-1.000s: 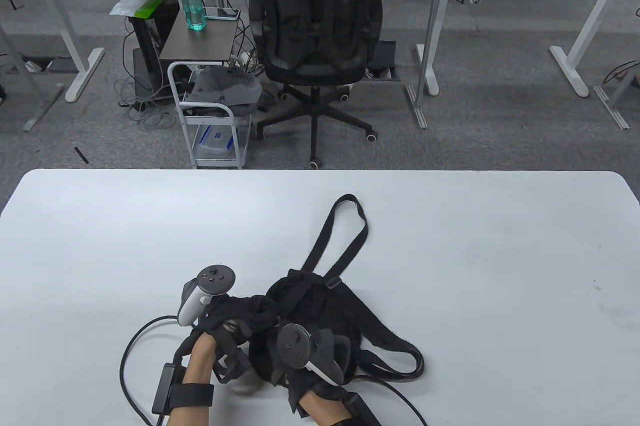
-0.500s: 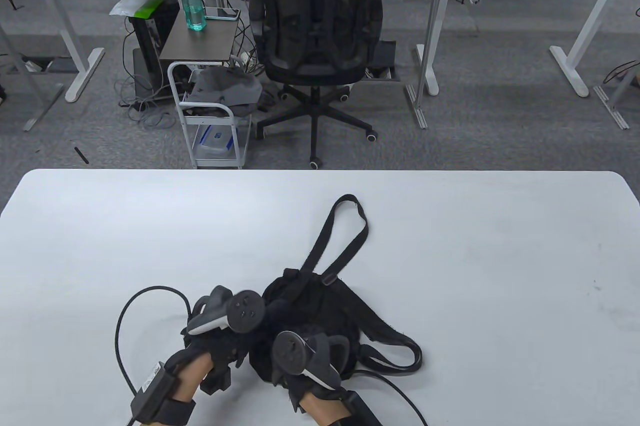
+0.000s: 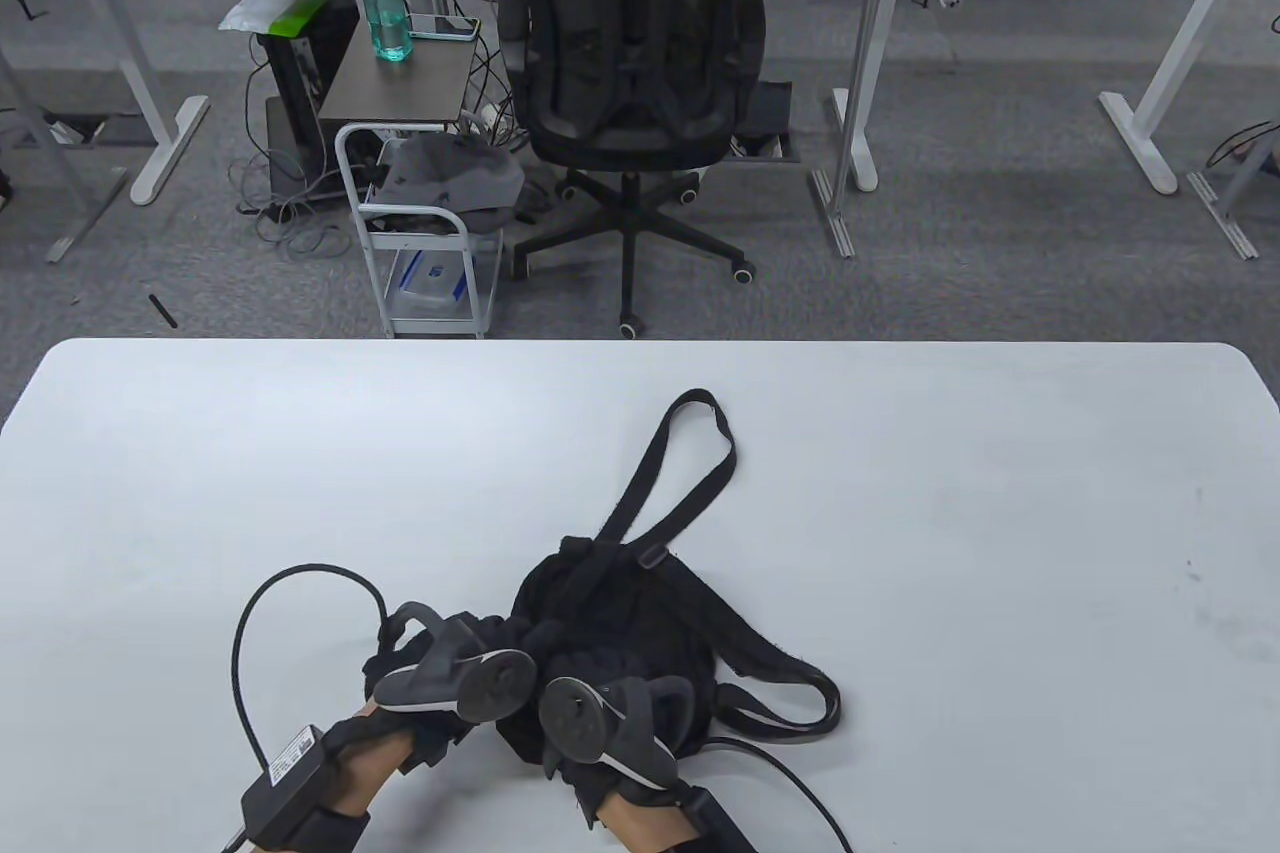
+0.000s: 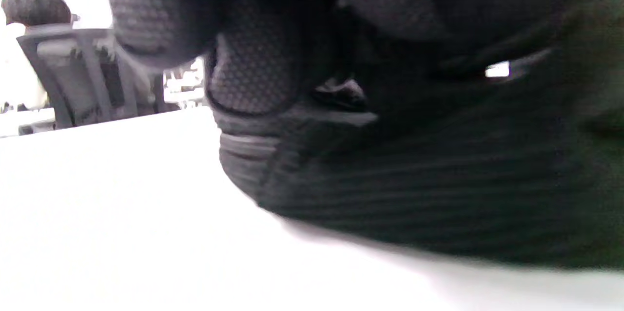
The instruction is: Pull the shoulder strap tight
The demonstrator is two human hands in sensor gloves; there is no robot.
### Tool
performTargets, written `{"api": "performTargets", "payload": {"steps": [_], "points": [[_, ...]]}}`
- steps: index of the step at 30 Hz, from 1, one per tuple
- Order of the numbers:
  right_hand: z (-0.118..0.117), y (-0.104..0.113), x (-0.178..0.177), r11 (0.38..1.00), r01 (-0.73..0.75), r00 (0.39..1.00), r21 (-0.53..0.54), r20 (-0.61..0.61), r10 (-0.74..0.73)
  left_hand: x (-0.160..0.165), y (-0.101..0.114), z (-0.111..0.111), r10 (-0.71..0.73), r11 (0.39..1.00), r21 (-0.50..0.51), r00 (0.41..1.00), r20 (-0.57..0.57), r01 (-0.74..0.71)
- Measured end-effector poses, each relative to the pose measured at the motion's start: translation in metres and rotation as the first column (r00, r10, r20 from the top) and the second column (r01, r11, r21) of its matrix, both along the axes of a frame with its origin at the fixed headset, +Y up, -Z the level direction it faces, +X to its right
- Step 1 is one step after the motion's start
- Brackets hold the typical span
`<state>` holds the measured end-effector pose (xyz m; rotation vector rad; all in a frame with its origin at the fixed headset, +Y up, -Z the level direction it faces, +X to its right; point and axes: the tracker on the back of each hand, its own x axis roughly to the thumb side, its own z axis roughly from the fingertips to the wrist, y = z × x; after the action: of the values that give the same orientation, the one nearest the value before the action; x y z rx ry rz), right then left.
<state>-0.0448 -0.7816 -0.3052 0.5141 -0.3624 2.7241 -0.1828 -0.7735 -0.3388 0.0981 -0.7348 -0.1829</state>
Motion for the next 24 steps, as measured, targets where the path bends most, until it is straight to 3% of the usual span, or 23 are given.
{"api": "performTargets", "payload": {"steps": [4, 12, 17, 24], "points": [[0.000, 0.004, 0.002, 1.000, 0.021, 1.000, 0.005, 0.008, -0.021, 0.004, 0.000, 0.005, -0.046, 0.996, 0.084, 0.998, 0.049, 0.042], [0.003, 0.008, 0.008, 0.997, 0.070, 0.997, 0.034, 0.032, -0.071, 0.006, 0.000, 0.008, 0.047, 0.998, 0.049, 0.997, 0.057, -0.050], [0.004, 0.010, 0.008, 0.996, 0.079, 0.997, 0.031, 0.016, -0.080, 0.009, -0.001, 0.011, -0.056, 0.987, 0.156, 0.997, 0.053, 0.048], [0.007, 0.022, 0.004, 0.992, 0.073, 0.997, 0.101, -0.004, -0.073, -0.004, -0.004, -0.002, -0.021, 0.993, 0.112, 1.000, 0.000, 0.021]]}}
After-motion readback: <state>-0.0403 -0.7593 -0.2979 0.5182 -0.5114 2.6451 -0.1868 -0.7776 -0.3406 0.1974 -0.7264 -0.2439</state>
